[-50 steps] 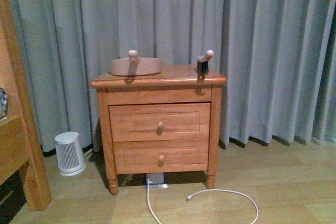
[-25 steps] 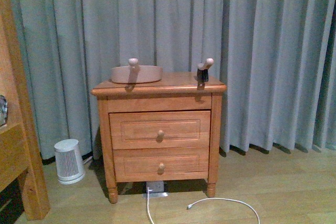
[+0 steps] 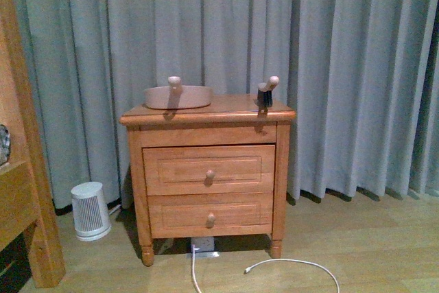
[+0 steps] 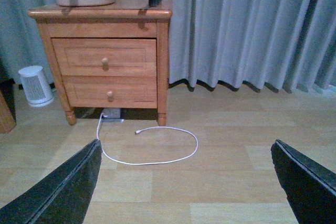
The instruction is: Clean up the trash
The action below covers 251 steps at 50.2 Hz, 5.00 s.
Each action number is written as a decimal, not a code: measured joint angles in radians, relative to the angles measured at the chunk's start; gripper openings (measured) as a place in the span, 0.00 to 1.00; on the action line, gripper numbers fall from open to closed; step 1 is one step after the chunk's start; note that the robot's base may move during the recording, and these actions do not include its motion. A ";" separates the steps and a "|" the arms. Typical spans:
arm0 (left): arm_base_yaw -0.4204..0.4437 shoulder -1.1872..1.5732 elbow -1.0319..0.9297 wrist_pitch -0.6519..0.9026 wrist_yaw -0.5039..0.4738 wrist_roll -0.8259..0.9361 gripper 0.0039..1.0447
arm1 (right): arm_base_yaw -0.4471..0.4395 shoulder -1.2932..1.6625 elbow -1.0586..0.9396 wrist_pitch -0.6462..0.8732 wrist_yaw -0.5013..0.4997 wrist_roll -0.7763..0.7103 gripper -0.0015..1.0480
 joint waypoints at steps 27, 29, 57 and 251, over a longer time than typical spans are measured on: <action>0.000 0.000 0.000 0.000 0.000 0.000 0.93 | 0.000 0.000 0.000 0.000 0.000 0.000 0.93; 0.000 0.000 0.000 0.000 0.000 0.000 0.93 | 0.000 0.000 0.000 0.000 0.000 0.000 0.93; 0.000 0.000 0.000 0.000 0.000 0.000 0.93 | 0.000 0.000 0.000 0.000 0.002 0.000 0.93; -0.389 2.053 1.597 -0.471 -0.310 -0.151 0.93 | 0.000 0.000 0.000 0.000 0.002 0.000 0.93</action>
